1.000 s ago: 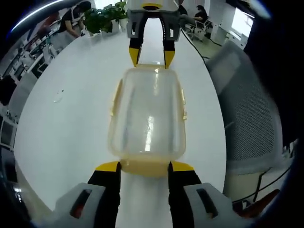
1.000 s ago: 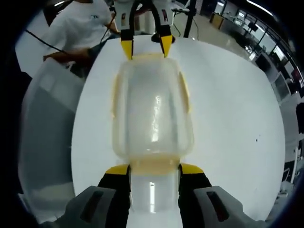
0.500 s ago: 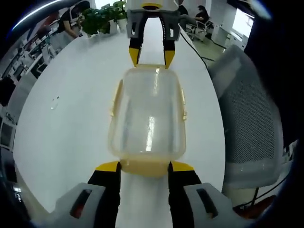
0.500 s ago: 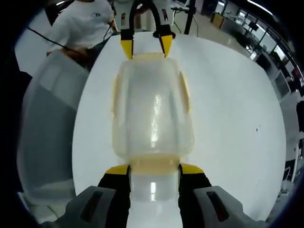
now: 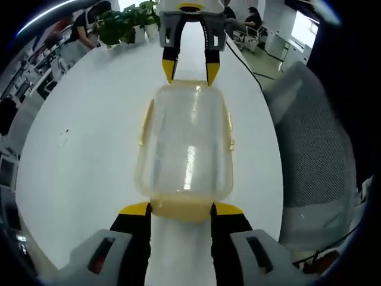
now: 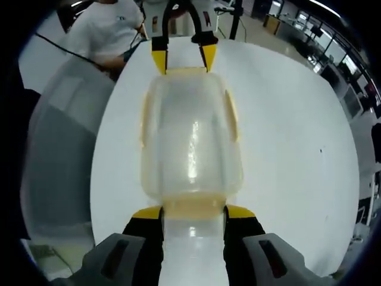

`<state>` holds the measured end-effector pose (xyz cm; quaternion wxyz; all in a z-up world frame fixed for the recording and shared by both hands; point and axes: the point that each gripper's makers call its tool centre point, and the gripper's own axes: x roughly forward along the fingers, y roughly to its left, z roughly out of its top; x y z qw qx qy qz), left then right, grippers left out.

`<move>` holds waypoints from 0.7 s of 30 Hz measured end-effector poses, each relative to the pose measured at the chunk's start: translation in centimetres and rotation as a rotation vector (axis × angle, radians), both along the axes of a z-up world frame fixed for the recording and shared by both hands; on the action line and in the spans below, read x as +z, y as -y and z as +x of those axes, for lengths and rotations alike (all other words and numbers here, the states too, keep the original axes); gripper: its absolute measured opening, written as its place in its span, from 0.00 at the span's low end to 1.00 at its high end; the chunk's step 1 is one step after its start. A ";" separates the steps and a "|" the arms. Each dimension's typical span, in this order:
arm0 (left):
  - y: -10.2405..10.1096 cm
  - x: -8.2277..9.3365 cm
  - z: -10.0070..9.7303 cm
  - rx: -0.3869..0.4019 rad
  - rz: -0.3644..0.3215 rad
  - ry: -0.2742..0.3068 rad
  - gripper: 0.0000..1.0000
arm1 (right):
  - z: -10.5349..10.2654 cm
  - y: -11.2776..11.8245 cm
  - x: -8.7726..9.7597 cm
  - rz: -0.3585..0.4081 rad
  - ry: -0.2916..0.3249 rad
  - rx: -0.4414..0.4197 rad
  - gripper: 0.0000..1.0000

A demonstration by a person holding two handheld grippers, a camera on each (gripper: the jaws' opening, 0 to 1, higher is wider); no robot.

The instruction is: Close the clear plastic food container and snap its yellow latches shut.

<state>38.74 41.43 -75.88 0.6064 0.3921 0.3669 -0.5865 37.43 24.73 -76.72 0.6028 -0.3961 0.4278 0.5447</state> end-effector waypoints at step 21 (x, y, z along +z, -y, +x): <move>4.2 -0.3 0.1 -0.005 -0.004 -0.005 0.38 | 0.0 4.3 -0.4 -0.005 -0.010 -0.010 0.38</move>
